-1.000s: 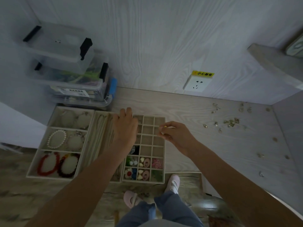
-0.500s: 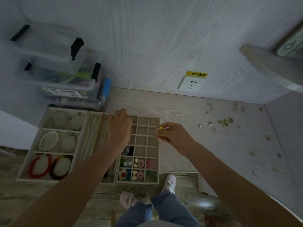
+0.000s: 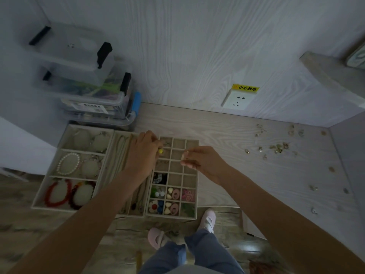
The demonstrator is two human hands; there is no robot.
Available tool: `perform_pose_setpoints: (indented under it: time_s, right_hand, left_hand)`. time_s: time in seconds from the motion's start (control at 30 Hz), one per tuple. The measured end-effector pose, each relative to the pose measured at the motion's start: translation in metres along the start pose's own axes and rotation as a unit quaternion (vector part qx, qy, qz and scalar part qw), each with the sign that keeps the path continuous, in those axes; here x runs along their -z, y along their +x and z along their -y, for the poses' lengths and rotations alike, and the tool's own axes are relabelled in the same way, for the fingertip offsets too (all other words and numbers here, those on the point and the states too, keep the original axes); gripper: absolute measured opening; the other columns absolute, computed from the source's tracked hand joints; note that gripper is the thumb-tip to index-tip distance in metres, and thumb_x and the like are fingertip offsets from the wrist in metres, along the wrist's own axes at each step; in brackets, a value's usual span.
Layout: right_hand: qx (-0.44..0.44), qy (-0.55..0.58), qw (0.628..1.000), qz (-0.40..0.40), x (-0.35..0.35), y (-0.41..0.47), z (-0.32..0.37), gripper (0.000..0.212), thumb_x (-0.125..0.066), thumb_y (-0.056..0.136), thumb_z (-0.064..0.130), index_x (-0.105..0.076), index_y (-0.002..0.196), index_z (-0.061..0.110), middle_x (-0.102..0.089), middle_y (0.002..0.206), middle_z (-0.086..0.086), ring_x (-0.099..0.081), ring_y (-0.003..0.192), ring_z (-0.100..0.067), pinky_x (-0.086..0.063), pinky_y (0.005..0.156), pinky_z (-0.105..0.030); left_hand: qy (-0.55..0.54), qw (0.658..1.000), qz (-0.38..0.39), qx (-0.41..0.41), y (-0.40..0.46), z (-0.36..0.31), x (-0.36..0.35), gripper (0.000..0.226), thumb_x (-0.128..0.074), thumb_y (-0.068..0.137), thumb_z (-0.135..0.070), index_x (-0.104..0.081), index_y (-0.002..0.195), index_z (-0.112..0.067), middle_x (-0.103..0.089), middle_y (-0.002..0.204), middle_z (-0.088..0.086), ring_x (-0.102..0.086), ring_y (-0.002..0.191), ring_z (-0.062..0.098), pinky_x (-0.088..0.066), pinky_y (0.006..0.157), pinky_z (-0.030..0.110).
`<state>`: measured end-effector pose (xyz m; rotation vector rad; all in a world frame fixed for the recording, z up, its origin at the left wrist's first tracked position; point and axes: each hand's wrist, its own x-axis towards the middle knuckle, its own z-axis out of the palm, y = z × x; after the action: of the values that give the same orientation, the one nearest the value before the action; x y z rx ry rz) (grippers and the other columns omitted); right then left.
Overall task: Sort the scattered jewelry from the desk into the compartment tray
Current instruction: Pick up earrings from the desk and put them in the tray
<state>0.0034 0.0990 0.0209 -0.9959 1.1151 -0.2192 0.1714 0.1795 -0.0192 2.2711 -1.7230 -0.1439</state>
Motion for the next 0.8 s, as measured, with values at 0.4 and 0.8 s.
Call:
perform_pose_setpoints:
  time_s: [0.4, 0.8]
  right_hand:
    - [0.166, -0.33, 0.925, -0.087, -0.041, 0.043, -0.018, 0.016, -0.067, 0.081, 0.002, -0.07, 0.097, 0.002, -0.07, 0.097, -0.014, -0.065, 0.09, -0.023, -0.05, 0.079, -0.022]
    - [0.262, -0.545, 0.794, -0.06, -0.044, 0.053, -0.018, 0.028, -0.053, 0.083, -0.006, -0.071, 0.101, 0.007, -0.064, 0.101, -0.014, -0.06, 0.093, -0.027, -0.044, 0.082, -0.031]
  left_hand:
    - [0.012, 0.999, 0.028, -0.011, -0.009, 0.01, -0.001, 0.021, -0.078, 0.068, -0.006, -0.077, 0.087, -0.015, -0.062, 0.097, 0.01, -0.057, 0.089, 0.035, -0.045, 0.082, 0.043]
    - [-0.021, 0.997, 0.073, 0.02, -0.002, 0.013, 0.003, 0.023, -0.062, 0.087, -0.017, -0.071, 0.107, -0.021, -0.054, 0.118, 0.008, -0.046, 0.11, 0.03, -0.032, 0.097, 0.038]
